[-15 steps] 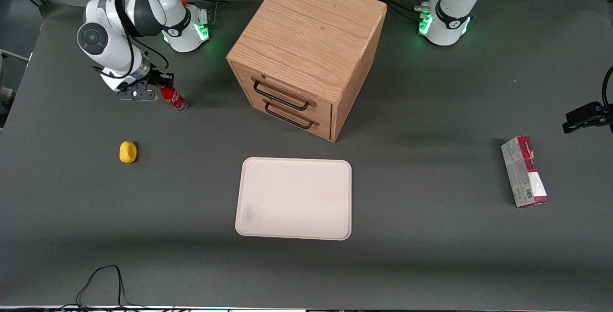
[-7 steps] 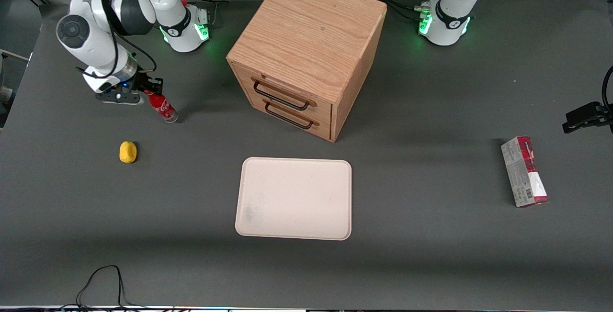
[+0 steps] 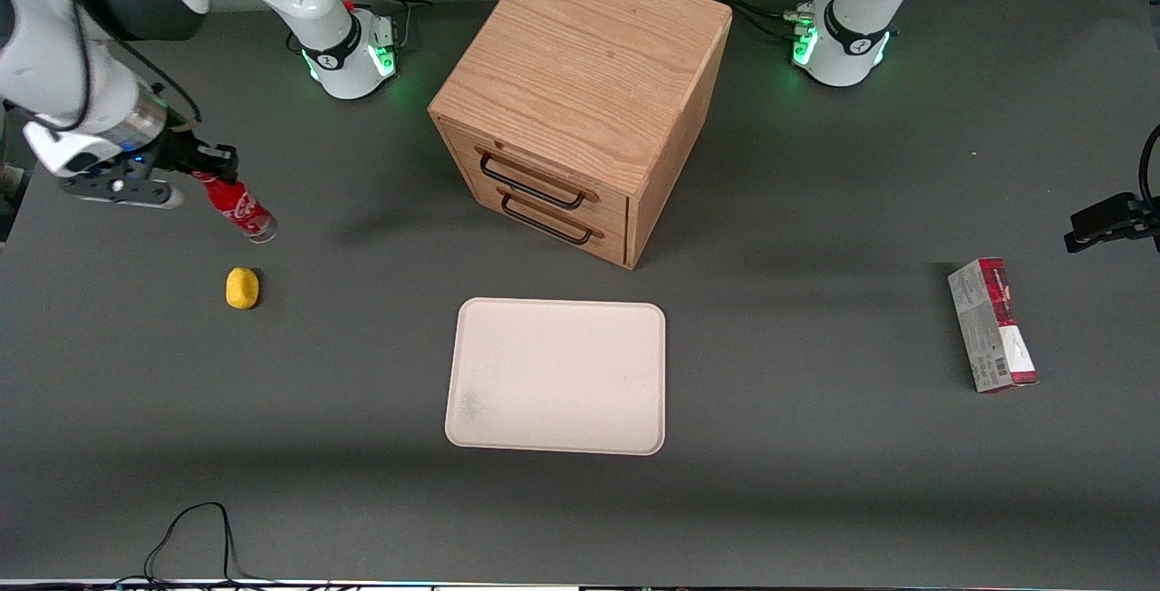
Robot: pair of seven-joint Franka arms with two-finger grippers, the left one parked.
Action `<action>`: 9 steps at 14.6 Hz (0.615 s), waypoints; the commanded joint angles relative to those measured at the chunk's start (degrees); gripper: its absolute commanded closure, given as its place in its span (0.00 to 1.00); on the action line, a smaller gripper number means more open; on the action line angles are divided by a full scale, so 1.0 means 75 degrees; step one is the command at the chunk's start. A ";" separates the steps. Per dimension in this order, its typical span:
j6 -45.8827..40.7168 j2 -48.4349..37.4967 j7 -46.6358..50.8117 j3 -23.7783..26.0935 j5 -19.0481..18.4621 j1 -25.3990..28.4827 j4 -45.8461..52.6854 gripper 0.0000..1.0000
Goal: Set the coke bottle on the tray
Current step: 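Lift the bottle and carry it toward the cream tray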
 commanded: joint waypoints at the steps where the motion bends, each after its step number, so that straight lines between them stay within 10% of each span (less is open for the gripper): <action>1: -0.1661 0.1866 -0.0134 0.0275 -0.0065 -0.0114 0.3165 1.00; 9: -0.2780 0.4233 0.0915 0.2323 -0.0967 -0.0079 0.7330 1.00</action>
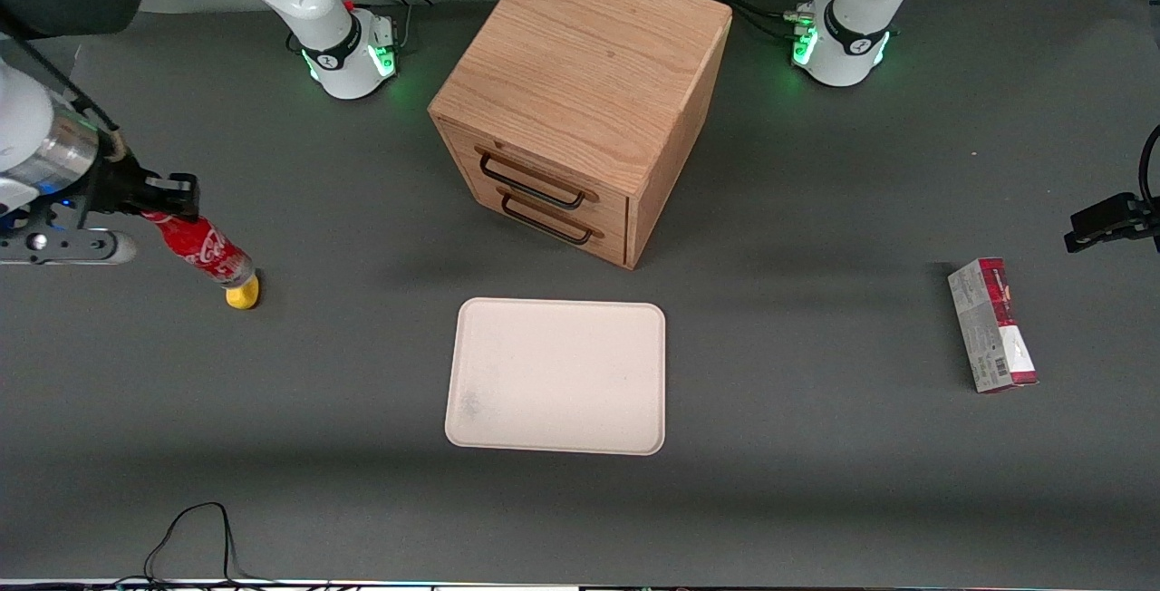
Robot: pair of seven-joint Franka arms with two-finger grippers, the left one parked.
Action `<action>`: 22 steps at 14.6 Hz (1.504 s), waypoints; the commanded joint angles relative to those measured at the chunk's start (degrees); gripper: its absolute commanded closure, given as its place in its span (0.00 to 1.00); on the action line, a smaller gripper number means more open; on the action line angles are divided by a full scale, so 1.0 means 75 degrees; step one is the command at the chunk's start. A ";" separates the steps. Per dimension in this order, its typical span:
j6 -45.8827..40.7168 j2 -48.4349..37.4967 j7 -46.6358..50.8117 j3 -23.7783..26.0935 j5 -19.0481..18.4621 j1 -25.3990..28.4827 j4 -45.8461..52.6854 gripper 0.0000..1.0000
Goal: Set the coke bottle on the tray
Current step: 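Lift the bottle and carry it toward the cream tray, then lower the bottle upright onto the tray edge and open the gripper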
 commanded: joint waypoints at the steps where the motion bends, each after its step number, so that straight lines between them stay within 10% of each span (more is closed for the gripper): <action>1: 0.0072 0.1271 0.1137 0.0991 -0.0266 -0.0004 0.1525 1.00; 13: 0.3682 0.4694 0.2722 0.1862 -0.1355 0.0792 0.1504 1.00; 22: 0.4563 0.4989 0.2783 0.1686 -0.1392 0.0804 0.0977 1.00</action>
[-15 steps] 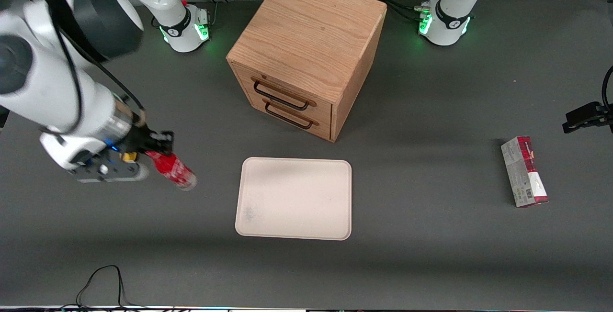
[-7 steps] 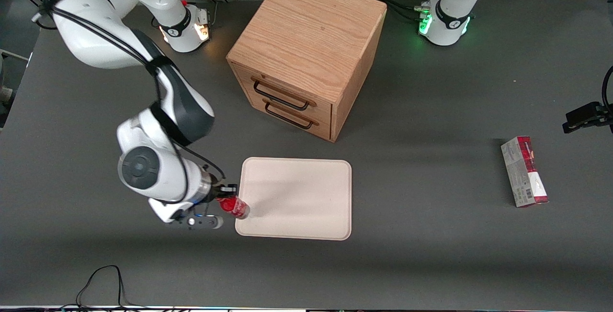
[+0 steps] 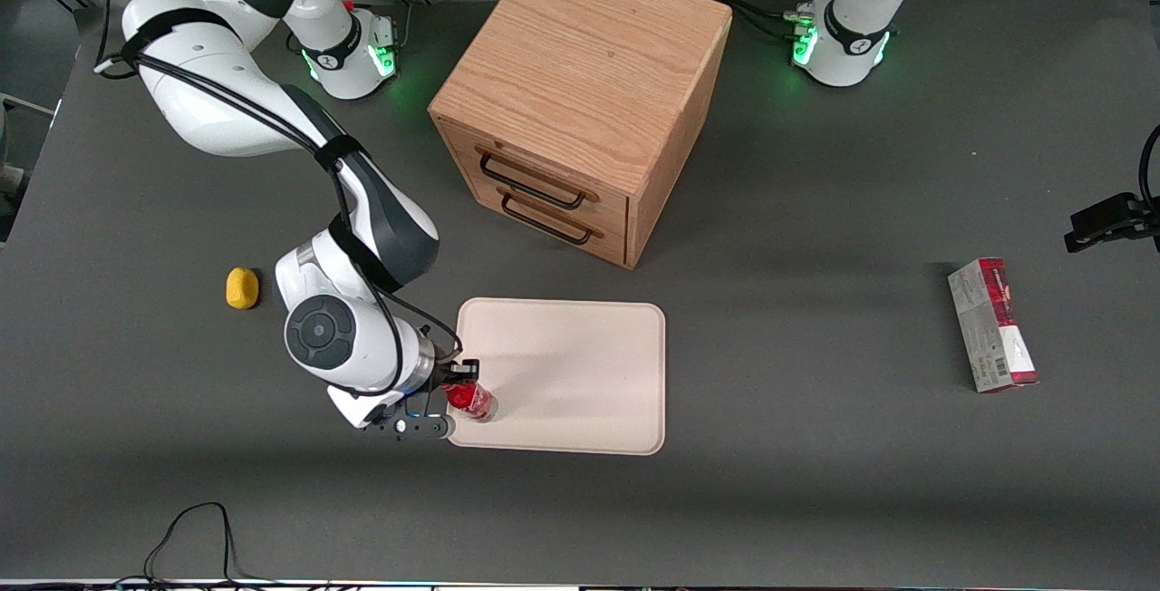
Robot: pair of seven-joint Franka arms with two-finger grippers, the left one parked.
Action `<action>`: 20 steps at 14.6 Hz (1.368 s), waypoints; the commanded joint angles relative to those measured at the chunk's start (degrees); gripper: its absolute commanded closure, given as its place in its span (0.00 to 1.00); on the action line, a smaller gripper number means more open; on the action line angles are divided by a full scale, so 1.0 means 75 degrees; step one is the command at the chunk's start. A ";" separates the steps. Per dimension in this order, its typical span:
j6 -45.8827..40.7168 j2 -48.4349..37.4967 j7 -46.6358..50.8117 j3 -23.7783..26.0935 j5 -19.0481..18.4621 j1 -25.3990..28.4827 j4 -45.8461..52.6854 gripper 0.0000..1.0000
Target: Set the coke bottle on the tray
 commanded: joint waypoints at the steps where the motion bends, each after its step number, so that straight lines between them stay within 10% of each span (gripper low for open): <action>1: 0.0122 -0.0045 0.0222 0.0000 -0.0195 -0.0025 -0.0045 0.73; 2: 0.0180 -0.0068 0.0223 -0.0012 -0.0206 -0.0025 -0.0149 0.05; 3: 0.0425 -0.0115 0.0339 -0.0012 -0.0206 -0.0025 -0.0267 0.00; 11: -0.0098 -0.1027 0.0107 -0.0456 -0.0125 -0.0119 -0.0512 0.00; 20: -0.0884 -0.5561 -0.2285 -0.2436 0.2405 -0.0869 -0.4180 0.00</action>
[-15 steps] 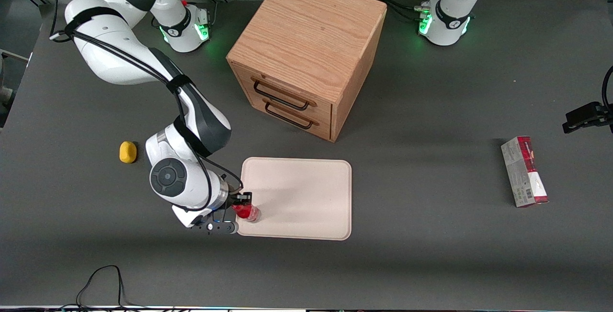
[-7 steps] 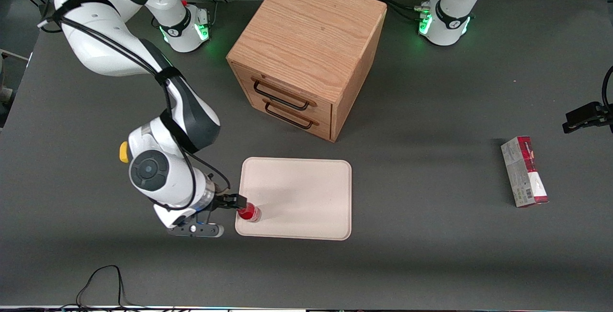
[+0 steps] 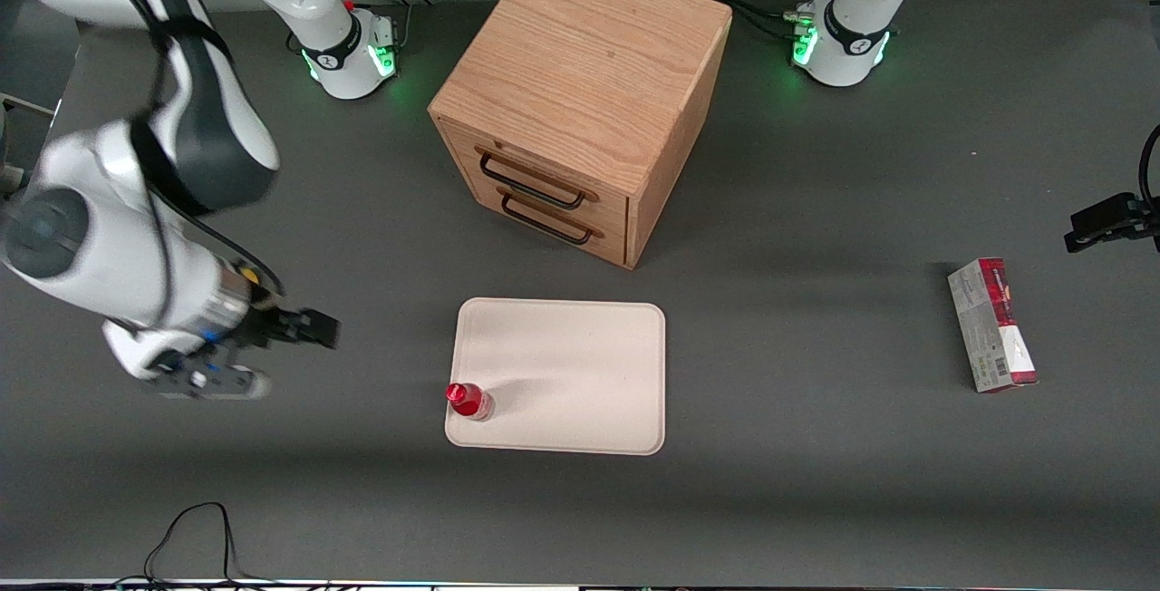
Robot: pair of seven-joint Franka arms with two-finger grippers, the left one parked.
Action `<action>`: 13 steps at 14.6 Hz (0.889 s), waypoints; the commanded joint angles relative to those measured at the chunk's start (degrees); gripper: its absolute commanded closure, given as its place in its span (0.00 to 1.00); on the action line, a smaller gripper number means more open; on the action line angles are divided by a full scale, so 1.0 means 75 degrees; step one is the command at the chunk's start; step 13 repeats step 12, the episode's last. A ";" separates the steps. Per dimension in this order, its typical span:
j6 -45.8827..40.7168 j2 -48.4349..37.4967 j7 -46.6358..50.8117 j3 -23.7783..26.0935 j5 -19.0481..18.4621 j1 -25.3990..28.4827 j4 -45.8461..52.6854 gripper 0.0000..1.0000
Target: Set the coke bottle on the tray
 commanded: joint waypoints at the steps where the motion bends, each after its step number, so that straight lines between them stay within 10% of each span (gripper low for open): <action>1: -0.0021 -0.1666 -0.0442 -0.0668 0.0645 0.0005 -0.1646 0.00; 13: -0.1065 -0.4202 -0.1158 -0.1502 0.0788 0.0052 -0.3138 0.00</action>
